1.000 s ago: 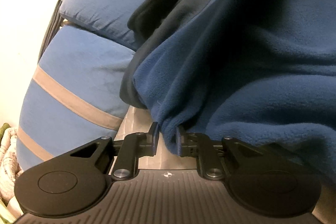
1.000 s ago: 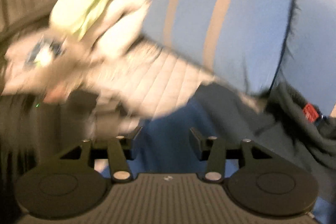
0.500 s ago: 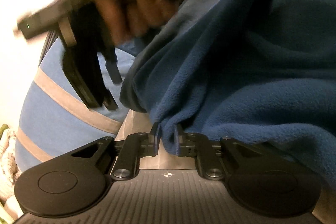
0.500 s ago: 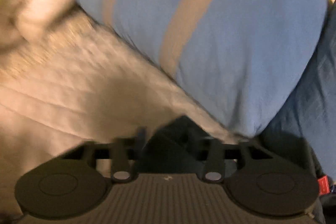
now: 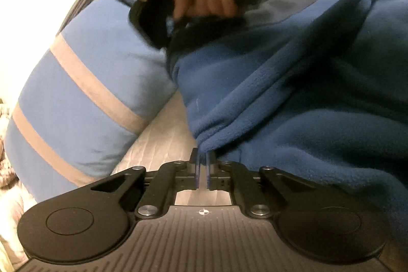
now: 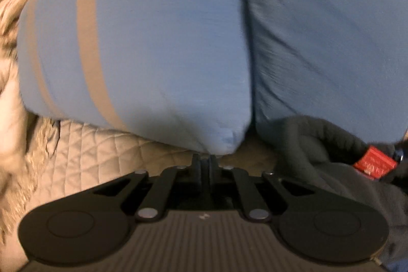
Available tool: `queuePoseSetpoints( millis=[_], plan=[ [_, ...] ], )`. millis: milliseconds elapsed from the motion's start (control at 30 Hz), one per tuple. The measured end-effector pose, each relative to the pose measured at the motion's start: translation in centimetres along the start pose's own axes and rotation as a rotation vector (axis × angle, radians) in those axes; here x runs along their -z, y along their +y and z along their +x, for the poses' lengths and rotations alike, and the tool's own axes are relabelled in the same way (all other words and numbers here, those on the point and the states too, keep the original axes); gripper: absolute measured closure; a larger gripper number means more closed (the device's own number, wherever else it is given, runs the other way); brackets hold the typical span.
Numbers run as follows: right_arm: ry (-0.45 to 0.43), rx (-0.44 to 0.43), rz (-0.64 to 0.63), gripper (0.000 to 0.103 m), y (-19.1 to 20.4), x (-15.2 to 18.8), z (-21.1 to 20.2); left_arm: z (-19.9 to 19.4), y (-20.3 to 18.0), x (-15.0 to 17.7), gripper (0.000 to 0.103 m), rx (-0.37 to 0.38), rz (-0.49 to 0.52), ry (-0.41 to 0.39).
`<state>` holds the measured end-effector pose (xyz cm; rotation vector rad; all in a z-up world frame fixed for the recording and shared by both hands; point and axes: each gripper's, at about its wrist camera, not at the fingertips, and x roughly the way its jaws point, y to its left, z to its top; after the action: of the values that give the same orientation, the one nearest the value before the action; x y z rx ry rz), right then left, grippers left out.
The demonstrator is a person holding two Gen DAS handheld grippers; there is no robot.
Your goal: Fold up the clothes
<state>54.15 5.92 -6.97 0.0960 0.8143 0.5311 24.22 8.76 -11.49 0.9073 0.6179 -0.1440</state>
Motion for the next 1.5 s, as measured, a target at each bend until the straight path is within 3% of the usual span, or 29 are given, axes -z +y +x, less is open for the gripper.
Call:
queuePoseSetpoints(
  millis=[200,333,433,500,533,667,867,1000,1133,1167,1267,1400,1500],
  plan=[
    [-0.010,0.039,-0.010,0.099,0.0,0.4,0.7,1.0,0.9,0.3,0.103,0.034,-0.050,0.123],
    [-0.008,0.020,-0.038,0.098,0.6,0.4,0.8,1.2,1.7,1.8,0.103,-0.013,-0.083,0.162],
    [-0.006,0.019,-0.052,0.098,0.8,0.2,0.8,0.5,1.8,1.7,0.097,-0.055,-0.095,0.089],
    [-0.004,0.019,-0.056,0.098,0.8,0.1,0.7,-0.5,1.7,1.5,0.071,-0.043,-0.087,0.013],
    [-0.003,0.020,-0.057,0.098,0.9,0.1,0.7,-1.1,1.7,1.5,0.064,-0.025,-0.083,-0.032],
    [0.000,0.021,-0.071,0.097,0.7,0.0,0.4,-2.6,2.0,1.6,0.059,0.006,-0.090,-0.145],
    [0.013,0.020,-0.086,0.097,1.0,0.1,0.9,-0.8,0.0,1.7,0.059,0.026,0.019,-0.118],
    [0.018,0.022,-0.091,0.097,1.2,0.1,1.2,-0.7,-1.1,1.9,0.059,-0.051,0.082,-0.142],
    [0.022,0.015,-0.086,0.097,1.1,0.1,1.6,0.4,-2.8,1.6,0.059,-0.099,0.229,-0.167],
    [0.023,0.011,-0.083,0.097,1.1,0.2,1.7,0.8,-3.0,1.3,0.060,-0.105,0.259,-0.176],
    [0.017,0.000,-0.081,0.098,0.9,0.2,1.7,1.3,-3.3,0.9,0.088,-0.079,0.293,-0.164],
    [0.008,0.002,-0.043,0.099,0.5,0.0,1.9,0.4,-2.8,0.9,0.093,-0.032,0.262,-0.122],
    [0.026,0.014,-0.066,0.095,0.7,0.0,1.8,-0.4,-2.3,0.8,0.093,-0.038,0.213,-0.143]
  ],
)
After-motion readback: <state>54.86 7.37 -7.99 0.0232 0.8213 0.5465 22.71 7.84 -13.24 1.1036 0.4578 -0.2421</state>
